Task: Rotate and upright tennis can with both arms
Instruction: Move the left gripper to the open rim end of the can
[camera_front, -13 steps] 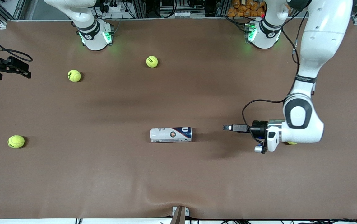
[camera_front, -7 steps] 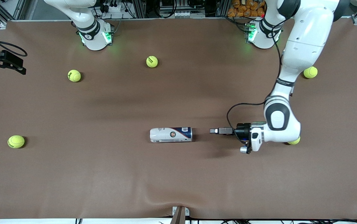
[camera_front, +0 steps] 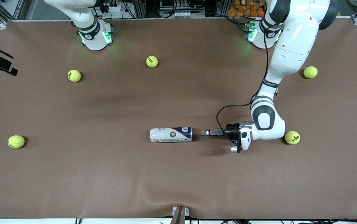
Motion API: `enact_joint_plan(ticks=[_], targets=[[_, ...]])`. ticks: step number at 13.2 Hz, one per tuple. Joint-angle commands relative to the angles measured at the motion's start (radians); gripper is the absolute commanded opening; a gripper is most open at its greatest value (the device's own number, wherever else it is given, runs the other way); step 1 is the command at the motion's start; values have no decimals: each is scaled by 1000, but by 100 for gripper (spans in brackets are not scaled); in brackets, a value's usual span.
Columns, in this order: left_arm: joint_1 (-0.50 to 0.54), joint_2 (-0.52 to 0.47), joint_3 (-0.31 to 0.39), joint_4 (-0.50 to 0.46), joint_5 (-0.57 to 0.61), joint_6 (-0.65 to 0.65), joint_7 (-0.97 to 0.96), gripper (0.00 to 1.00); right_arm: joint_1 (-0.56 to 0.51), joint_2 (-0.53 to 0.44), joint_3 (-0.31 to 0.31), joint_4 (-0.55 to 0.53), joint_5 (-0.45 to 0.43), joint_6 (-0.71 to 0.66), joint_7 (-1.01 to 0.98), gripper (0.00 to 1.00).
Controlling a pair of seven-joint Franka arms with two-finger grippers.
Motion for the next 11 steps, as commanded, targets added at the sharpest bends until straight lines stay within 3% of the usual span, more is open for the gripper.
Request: enact_joint_plan(ticks=[1, 11], targets=[[-25, 18, 3, 31, -45, 23, 32, 100, 19, -12, 15, 16, -65, -10, -59, 100], [-70, 126, 3, 134, -114, 42, 103, 100, 13, -12, 11, 18, -73, -2, -70, 100]])
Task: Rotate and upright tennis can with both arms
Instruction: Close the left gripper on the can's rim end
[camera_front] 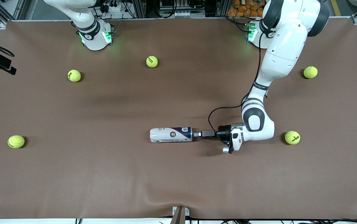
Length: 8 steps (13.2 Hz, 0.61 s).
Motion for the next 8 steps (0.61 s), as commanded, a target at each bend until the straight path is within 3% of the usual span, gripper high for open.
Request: enact_joint_plan(ticks=[1, 8], targets=[[-24, 39, 4, 51, -55, 13, 35, 100, 3, -12, -5, 3, -38, 1, -21, 100], [-70, 46, 4, 80, -96, 67, 33, 100, 0, -6, -5, -2, -6, 26, 3, 100]])
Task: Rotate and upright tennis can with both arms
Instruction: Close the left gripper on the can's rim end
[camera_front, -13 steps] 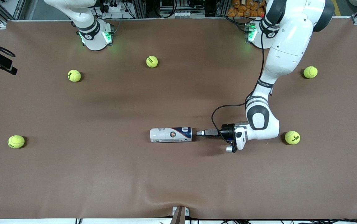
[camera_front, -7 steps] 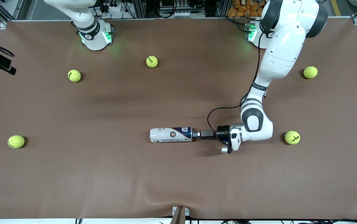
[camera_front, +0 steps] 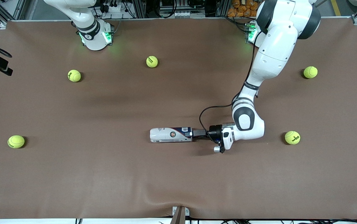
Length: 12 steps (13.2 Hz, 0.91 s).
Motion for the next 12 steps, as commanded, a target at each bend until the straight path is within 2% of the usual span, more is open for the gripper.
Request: enact_joint_plan(ticks=[1, 2, 3, 4, 5, 6, 7, 12], targets=[[-8, 21, 4, 30, -31, 17, 20, 100, -2, -4, -3, -2, 26, 7, 12, 100], [-8, 21, 4, 30, -31, 17, 20, 100, -2, -4, -3, -2, 35, 5, 12, 100], [-10, 21, 4, 30, -31, 17, 20, 81, -2, -4, -5, -2, 35, 1, 12, 100], [-11, 21, 4, 29, -31, 17, 21, 46, -3, -3, -5, -1, 35, -5, 12, 100], [-11, 21, 4, 29, -31, 17, 21, 24, -2, -3, -3, -1, 34, -5, 12, 100], [-11, 21, 4, 29, -31, 17, 21, 10, 0, -3, -3, -1, 34, -4, 10, 100], [-11, 21, 4, 27, -30, 17, 21, 0, 1, -3, -3, -1, 29, -4, 10, 100], [1, 1, -1, 29, -28, 5, 20, 0, -3, 1, -3, -1, 32, 1, 10, 100]])
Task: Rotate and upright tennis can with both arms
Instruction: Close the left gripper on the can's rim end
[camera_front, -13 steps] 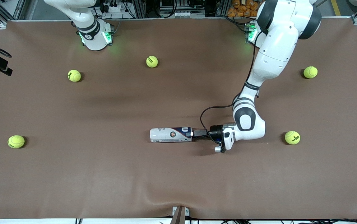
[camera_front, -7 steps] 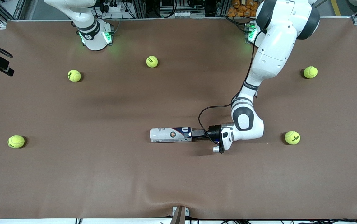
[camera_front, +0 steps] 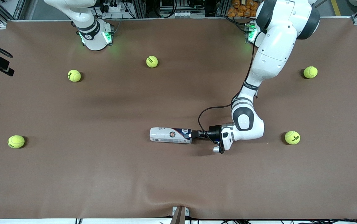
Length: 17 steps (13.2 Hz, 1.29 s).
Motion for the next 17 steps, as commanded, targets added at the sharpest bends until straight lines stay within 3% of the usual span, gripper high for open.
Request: enact_joint_plan(ticks=[1, 3, 5, 10, 17], targets=[[7, -16, -32, 17, -35, 5, 11, 0, -2, -2, -2, -1, 16, -1, 9, 100], [38, -51, -95, 19, -66, 5, -57, 0, -2, -2, -2, 1, 16, 2, 9, 100], [31, -99, -91, 35, -49, 7, -185, 0, -2, -2, -2, 1, 15, 2, 9, 100], [9, -148, -86, 120, 216, 28, -537, 0, -2, -2, -2, 1, 15, -1, 9, 100], [-58, -252, -86, 123, 690, 110, -868, 0, 0, -2, -2, 1, 16, -4, 9, 100]])
